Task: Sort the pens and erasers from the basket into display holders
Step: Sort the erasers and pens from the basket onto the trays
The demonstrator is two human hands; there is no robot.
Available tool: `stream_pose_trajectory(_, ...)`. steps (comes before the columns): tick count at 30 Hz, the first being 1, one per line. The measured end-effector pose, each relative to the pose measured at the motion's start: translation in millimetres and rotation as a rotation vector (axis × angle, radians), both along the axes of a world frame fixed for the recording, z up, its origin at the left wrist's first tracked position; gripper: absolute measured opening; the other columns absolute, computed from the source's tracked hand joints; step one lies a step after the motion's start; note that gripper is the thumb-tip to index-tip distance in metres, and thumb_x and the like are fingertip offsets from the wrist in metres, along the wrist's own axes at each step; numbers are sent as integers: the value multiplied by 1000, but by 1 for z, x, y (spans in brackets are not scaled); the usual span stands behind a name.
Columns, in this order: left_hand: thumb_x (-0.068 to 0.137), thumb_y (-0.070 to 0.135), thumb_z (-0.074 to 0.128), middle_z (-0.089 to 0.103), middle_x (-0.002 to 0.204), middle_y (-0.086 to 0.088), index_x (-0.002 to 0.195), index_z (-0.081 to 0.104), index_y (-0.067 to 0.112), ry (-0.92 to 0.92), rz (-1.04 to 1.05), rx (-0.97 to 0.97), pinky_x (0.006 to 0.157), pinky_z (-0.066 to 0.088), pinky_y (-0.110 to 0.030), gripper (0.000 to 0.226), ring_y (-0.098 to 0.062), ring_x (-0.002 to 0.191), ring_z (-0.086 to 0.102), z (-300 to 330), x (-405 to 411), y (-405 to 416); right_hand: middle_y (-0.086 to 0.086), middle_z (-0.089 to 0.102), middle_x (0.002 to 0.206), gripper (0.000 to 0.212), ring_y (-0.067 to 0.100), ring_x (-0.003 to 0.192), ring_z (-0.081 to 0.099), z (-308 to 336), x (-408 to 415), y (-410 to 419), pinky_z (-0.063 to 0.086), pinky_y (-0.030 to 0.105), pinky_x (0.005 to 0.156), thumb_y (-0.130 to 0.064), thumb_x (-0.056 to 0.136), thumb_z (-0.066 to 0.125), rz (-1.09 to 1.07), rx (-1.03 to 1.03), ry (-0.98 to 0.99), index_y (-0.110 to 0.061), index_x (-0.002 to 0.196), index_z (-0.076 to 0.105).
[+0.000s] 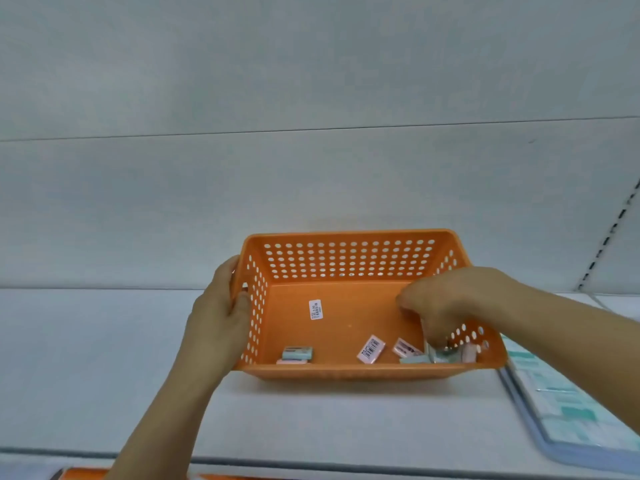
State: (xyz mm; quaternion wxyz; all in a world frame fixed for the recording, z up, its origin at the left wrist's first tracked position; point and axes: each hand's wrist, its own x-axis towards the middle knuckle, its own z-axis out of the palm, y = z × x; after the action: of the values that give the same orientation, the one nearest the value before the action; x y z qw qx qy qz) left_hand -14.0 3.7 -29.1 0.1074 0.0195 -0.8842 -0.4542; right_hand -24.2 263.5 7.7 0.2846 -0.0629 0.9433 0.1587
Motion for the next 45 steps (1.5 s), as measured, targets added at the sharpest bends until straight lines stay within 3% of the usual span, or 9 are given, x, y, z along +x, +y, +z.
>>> stream_pose_trajectory(7,102,36,42,51,141,-2,145,34,35,-29,62,23,96,46,-50,44,-28,120,55,3,1,4,-3,56,117,47,20,108,56,-2,-4,-3,48,35,88,-34,80,76,30,46,-124,-27,121,55)
stream_pose_trajectory(12,101,34,43,51,141,-4,145,34,33,-29,66,3,96,46,-51,45,-29,120,55,3,-2,4,-7,58,98,21,16,94,57,-2,-3,3,48,30,79,-28,82,74,120,-34,-157,-30,91,55)
stream_pose_trajectory(16,99,35,45,48,145,-7,148,31,26,38,106,-250,102,41,-54,51,-31,127,50,2,-1,3,-9,59,87,19,12,84,59,6,-4,17,48,26,69,-38,81,73,235,-154,136,-27,86,59)
stream_pose_trajectory(18,97,35,50,46,146,-8,147,35,22,208,135,-385,106,37,-53,54,-30,132,45,7,5,9,-12,59,87,17,10,83,58,14,-1,27,48,25,68,-40,83,71,233,-381,293,-27,91,62)
stream_pose_trajectory(21,96,34,52,52,139,8,139,44,33,337,-20,-199,102,41,-38,44,-15,127,49,24,24,39,-7,69,92,12,8,84,65,26,15,38,54,24,69,-35,88,69,62,-964,278,-25,94,66)
stream_pose_trajectory(24,91,29,62,62,118,26,128,53,40,202,-351,127,83,47,-18,40,6,104,58,33,42,83,8,70,91,20,13,75,66,22,33,48,55,23,67,-27,91,66,-130,-1463,77,-9,99,64)
stream_pose_trajectory(28,84,17,72,70,106,13,120,60,33,65,-580,424,70,50,-22,41,-4,78,63,32,54,135,9,64,84,28,13,73,60,3,53,69,53,24,66,-28,84,70,-261,-1929,-146,-4,99,67)
stream_pose_trajectory(36,85,5,70,68,94,-16,108,67,15,61,-617,572,57,50,-22,26,-9,61,58,29,73,215,12,64,82,30,17,72,60,1,101,124,55,25,62,-22,91,54,-456,-2081,86,3,99,68)
stream_pose_trajectory(45,88,4,66,71,90,-3,100,70,24,74,-581,562,64,52,-20,23,-6,73,62,15,96,289,15,68,99,33,17,82,62,-18,142,184,54,26,64,-22,92,49,-637,-2159,260,1,103,70)
